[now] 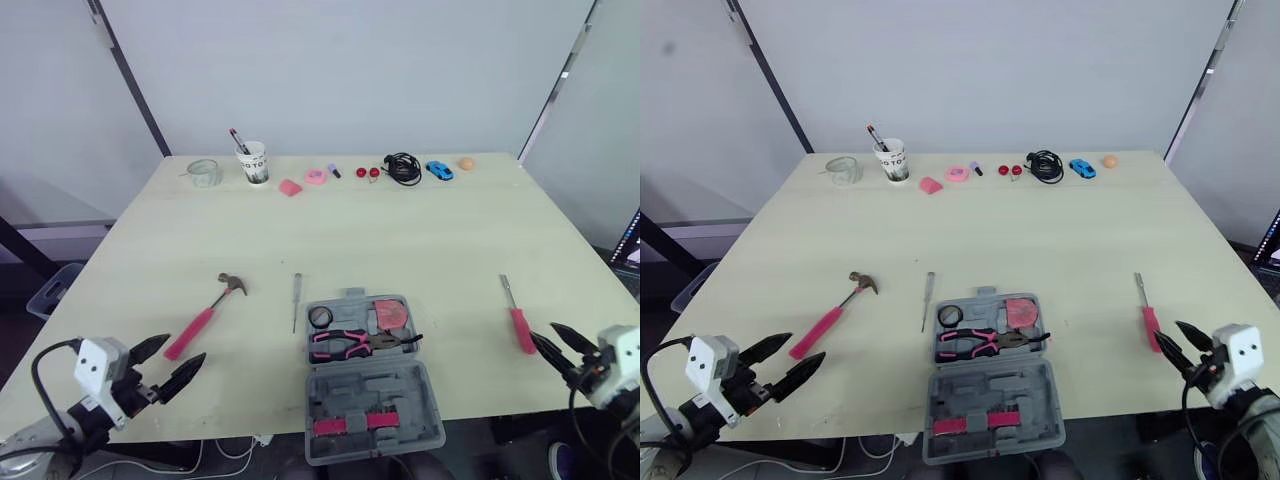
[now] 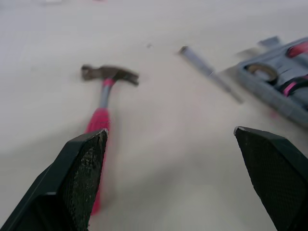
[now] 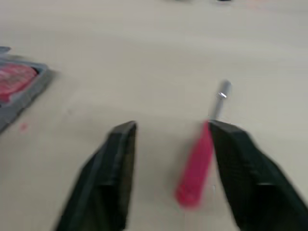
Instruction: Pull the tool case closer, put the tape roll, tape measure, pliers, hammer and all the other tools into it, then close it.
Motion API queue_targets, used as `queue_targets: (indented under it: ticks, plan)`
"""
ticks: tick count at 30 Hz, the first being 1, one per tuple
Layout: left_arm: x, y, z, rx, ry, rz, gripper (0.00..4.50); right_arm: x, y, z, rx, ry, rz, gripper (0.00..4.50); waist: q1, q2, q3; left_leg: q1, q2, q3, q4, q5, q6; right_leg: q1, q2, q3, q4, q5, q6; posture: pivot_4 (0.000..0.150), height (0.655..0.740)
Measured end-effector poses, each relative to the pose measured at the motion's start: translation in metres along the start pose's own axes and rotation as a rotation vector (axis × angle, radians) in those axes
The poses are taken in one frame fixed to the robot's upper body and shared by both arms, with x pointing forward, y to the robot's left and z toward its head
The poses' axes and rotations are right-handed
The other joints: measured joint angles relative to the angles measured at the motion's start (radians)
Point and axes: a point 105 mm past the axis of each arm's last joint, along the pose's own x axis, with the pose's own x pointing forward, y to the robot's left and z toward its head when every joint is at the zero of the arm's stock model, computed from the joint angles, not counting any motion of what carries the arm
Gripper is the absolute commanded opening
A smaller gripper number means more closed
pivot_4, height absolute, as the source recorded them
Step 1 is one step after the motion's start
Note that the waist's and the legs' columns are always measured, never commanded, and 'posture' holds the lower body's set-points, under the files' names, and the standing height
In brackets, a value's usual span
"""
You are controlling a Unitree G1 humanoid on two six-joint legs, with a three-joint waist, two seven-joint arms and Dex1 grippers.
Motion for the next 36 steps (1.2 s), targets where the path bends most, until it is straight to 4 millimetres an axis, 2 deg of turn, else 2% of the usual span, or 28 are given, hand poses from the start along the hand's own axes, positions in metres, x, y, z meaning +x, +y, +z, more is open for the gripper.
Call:
queue_targets:
  ticks: [1, 8, 11, 14, 17, 20, 24, 29, 33, 36]
  plan:
    - [-0.004, 0.003, -0.002, -0.005, -0.004, 0.025, 4.5, -0.006, -0.002, -0.002, 0.017, -0.001, -0.014, 4.38, 0.0, 0.0, 0.0, 0.0, 0.0, 0.0, 0.0, 0.0, 0.0, 0.0, -0.001, 0.0, 0.0, 0.0, 0.0, 0.15, 0.74]
    - [-0.046, 0.031, -0.031, -0.072, 0.052, 0.23, 4.5, -0.054, -0.018, -0.027, 0.067, 0.069, -0.118, 4.45, 0.0, -0.001, 0.0, 0.0, 0.0, 0.0, -0.002, 0.0, 0.0, 0.0, -0.006, 0.0, -0.003, 0.0, 0.0, 0.15, 0.74]
    - [-0.051, 0.031, -0.036, -0.079, 0.066, 0.237, 4.5, -0.061, -0.02, -0.035, 0.077, 0.087, -0.129, 4.45, 0.0, -0.002, 0.0, 0.0, 0.0, 0.0, -0.002, -0.001, 0.0, -0.001, -0.011, -0.004, -0.003, 0.0, 0.0, 0.15, 0.74]
    - [-0.05, 0.03, -0.035, -0.069, 0.059, 0.228, 4.5, -0.061, -0.02, -0.033, 0.065, 0.081, -0.122, 4.45, 0.001, -0.001, -0.001, 0.0, 0.0, 0.0, -0.002, -0.001, -0.002, -0.001, -0.024, -0.016, -0.002, 0.0, 0.0, 0.15, 0.74]
    - [-0.047, 0.027, -0.032, -0.05, 0.05, 0.198, 4.5, -0.061, -0.02, -0.032, 0.064, 0.087, -0.105, 4.45, 0.002, -0.001, 0.0, -0.001, 0.0, 0.0, -0.003, -0.001, -0.001, -0.002, -0.026, -0.019, -0.003, 0.0, 0.0, 0.15, 0.74]
    - [-0.039, 0.018, -0.025, 0.016, 0.037, 0.112, 4.5, -0.058, -0.017, -0.029, 0.056, 0.102, -0.064, 4.45, 0.002, -0.001, -0.001, -0.001, 0.0, 0.0, -0.004, -0.001, -0.001, -0.002, -0.026, -0.02, -0.003, 0.0, -0.001, 0.15, 0.74]
    - [-0.026, 0.007, -0.017, 0.077, 0.041, 0.004, 4.5, -0.046, -0.002, -0.022, 0.033, 0.104, 0.044, 4.45, 0.002, -0.001, -0.001, -0.001, 0.0, 0.0, -0.004, -0.001, -0.001, -0.002, -0.026, -0.02, -0.003, 0.0, -0.001, 0.15, 0.74]
    - [0.001, -0.022, -0.008, 0.128, 0.049, -0.2, 4.5, -0.017, 0.023, -0.006, -0.063, 0.096, 0.218, 4.45, 0.003, -0.001, 0.0, -0.001, 0.0, 0.0, -0.004, -0.001, 0.0, -0.002, -0.027, -0.02, -0.003, 0.0, -0.001, 0.15, 0.74]
    - [0.013, -0.039, -0.005, 0.147, 0.072, -0.314, 4.5, 0.003, 0.037, 0.002, -0.123, 0.1, 0.31, 4.45, 0.002, -0.001, 0.0, -0.001, -0.001, 0.001, -0.004, -0.001, 0.0, -0.002, -0.026, -0.024, -0.003, 0.0, -0.001, 0.15, 0.74]
    - [0.026, -0.056, -0.004, 0.169, 0.079, -0.416, 4.5, 0.024, 0.059, 0.005, -0.151, 0.102, 0.428, 4.45, 0.003, 0.0, 0.0, -0.001, -0.001, 0.0, -0.003, 0.0, 0.0, -0.002, -0.024, -0.025, -0.003, 0.0, -0.001, 0.15, 0.74]
